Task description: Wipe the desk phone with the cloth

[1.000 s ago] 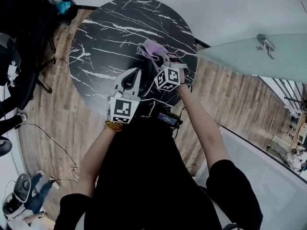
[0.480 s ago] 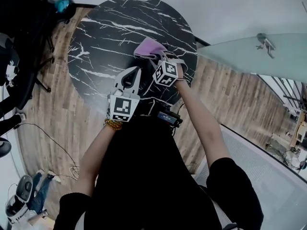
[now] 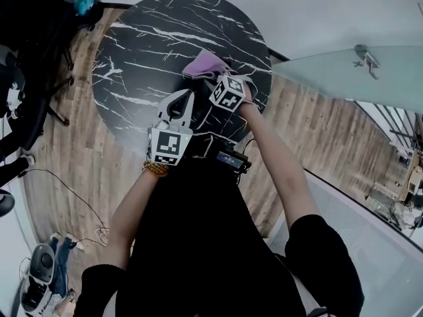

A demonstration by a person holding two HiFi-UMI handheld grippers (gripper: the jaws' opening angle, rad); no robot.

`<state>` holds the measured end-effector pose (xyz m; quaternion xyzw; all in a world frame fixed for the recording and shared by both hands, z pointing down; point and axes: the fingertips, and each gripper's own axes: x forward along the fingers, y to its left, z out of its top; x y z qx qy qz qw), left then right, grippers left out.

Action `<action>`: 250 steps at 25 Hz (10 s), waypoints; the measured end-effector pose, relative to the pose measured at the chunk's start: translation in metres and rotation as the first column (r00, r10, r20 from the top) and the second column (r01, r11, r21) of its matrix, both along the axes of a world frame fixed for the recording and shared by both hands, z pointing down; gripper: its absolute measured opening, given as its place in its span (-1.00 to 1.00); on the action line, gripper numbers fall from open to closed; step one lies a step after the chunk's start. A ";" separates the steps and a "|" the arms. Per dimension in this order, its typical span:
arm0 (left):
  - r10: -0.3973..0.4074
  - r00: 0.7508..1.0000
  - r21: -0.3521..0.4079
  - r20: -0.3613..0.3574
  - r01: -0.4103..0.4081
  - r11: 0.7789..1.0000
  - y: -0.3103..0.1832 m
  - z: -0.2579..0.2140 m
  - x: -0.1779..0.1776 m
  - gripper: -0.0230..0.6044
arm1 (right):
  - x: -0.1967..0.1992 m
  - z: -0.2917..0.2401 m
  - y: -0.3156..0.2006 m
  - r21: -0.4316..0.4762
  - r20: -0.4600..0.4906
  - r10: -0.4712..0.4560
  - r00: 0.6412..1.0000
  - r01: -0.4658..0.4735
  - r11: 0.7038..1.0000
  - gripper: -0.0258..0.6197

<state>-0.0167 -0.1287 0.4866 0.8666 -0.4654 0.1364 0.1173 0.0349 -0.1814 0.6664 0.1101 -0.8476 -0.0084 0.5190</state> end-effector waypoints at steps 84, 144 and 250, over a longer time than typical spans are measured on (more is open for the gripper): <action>0.037 0.999 0.036 0.014 -0.037 0.999 0.024 0.019 -0.004 -0.88 | 0.000 0.041 0.086 -0.203 0.005 0.093 0.996 -0.090 0.975 -0.73; 0.057 0.998 0.057 0.017 -0.058 0.997 0.047 0.045 -0.011 -0.88 | -0.005 0.082 0.146 -0.245 -0.079 0.087 0.993 -0.104 0.964 -0.73; -0.002 1.000 -0.013 0.007 0.002 1.000 0.067 0.049 -0.010 -0.88 | 0.032 0.010 -0.016 -0.121 0.173 0.379 0.909 -0.362 0.924 -0.72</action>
